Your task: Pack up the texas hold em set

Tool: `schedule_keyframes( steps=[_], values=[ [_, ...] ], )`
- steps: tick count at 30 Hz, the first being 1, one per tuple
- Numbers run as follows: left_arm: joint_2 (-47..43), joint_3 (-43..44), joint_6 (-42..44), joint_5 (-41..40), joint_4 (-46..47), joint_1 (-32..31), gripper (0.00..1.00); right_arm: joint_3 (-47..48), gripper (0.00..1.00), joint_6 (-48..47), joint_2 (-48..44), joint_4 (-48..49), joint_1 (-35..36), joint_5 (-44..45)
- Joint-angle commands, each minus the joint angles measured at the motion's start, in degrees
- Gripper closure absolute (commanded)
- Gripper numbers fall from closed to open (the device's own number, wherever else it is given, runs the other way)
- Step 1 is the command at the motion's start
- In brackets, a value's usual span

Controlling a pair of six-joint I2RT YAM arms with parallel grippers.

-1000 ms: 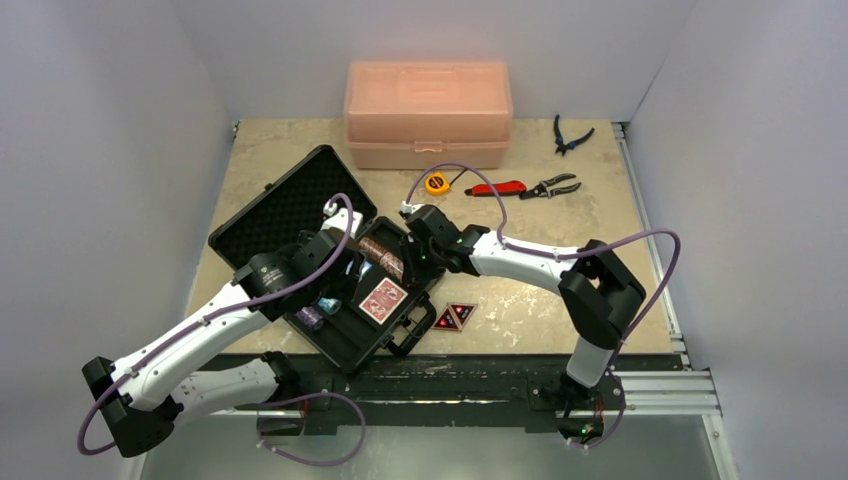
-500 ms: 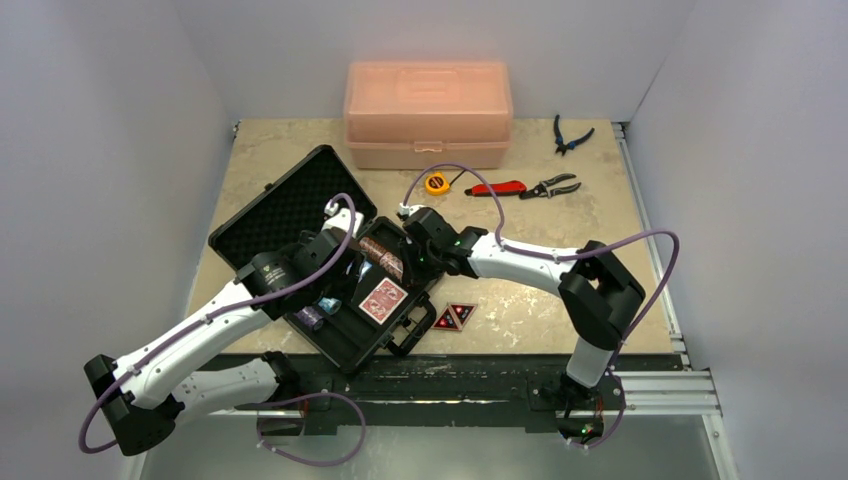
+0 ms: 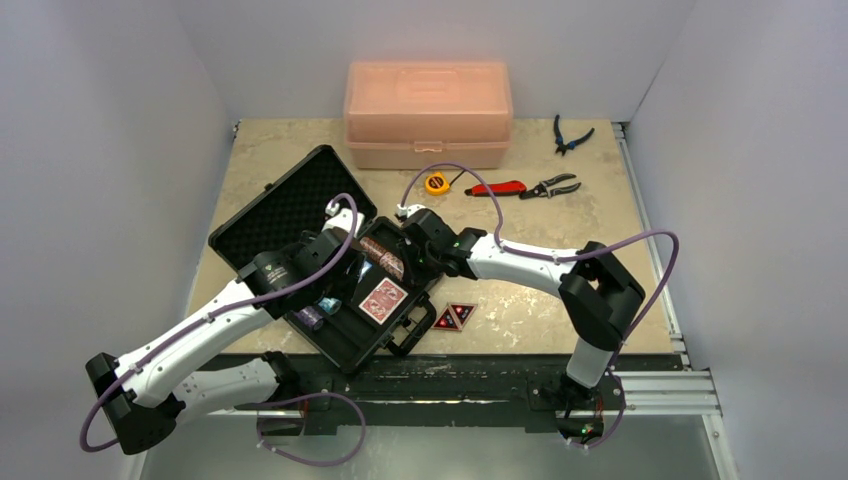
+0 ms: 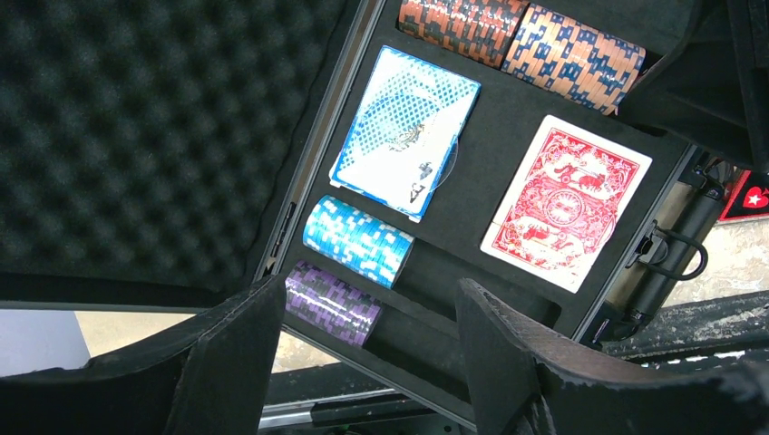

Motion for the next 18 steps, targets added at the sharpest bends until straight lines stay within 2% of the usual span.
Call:
schedule_keyframes(
  steps=[1, 7, 18],
  values=[
    [0.0, 1.3, 0.6, -1.5, -0.3, 0.4, 0.32, -0.8, 1.0, -3.5, 0.9, -3.9, -1.1, 7.6],
    [0.2, 1.3, 0.6, -1.5, -0.4, 0.4, 0.33, -0.6, 1.0, -4.0, 1.1, -4.2, -1.1, 7.3],
    [0.4, 1.4, 0.6, -1.7, -0.4, 0.4, 0.34, -0.7, 0.68, -4.4, -0.5, -4.1, -1.1, 7.5]
  ],
)
